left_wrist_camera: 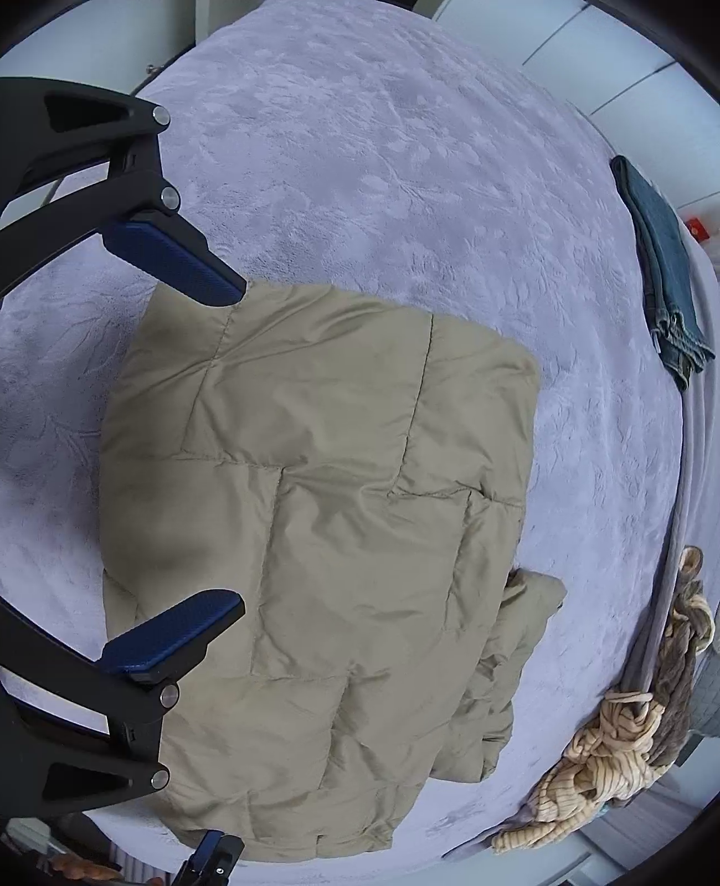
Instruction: Fold large clothes
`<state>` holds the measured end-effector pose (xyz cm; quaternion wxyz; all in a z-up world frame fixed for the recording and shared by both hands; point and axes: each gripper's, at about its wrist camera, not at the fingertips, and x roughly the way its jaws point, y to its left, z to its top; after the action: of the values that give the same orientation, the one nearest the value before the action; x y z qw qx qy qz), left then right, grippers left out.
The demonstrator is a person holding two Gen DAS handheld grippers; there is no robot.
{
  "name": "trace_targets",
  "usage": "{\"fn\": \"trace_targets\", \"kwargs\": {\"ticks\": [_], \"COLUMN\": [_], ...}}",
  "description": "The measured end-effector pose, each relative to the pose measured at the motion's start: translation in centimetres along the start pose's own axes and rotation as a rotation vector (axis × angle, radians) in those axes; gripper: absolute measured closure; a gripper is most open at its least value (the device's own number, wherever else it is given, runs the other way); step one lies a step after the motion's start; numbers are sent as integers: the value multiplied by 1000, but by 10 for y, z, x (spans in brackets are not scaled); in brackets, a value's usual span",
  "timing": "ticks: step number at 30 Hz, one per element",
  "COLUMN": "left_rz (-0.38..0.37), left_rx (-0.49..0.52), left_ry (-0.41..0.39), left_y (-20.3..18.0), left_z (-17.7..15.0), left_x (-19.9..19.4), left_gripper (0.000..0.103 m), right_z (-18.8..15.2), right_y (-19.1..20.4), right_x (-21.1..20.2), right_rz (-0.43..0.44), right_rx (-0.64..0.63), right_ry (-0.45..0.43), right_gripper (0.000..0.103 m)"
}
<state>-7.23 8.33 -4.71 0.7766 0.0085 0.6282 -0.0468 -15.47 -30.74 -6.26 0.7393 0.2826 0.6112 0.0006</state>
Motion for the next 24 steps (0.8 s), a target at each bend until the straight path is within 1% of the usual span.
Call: {"fn": "trace_targets", "kwargs": {"ticks": [2,5,7,10,15,20,24], "left_rz": [-12,-19,-29,-44,-46,-79,-87], "left_rx": [33,74,90,109,136,139,130], "left_ry": [14,24,29,39,53,64,76], "left_y": [0,3,8,17,30,41,48], "left_z": [2,2,2,3,3,2,1], "left_x": [5,9,11,14,20,25,31], "left_gripper": [0,0,0,0,0,0,0], "right_z": [-5,-17,-25,-36,-45,-47,-46], "right_y": [7,23,35,55,78,95,108], "right_x": [2,7,13,24,41,43,44], "right_rz": [-13,-6,2,4,-5,-15,-11], "right_rx": [7,21,22,19,38,42,33], "right_ry": [-5,-9,-3,8,43,31,14], "right_gripper": [17,16,0,0,0,0,0]}}
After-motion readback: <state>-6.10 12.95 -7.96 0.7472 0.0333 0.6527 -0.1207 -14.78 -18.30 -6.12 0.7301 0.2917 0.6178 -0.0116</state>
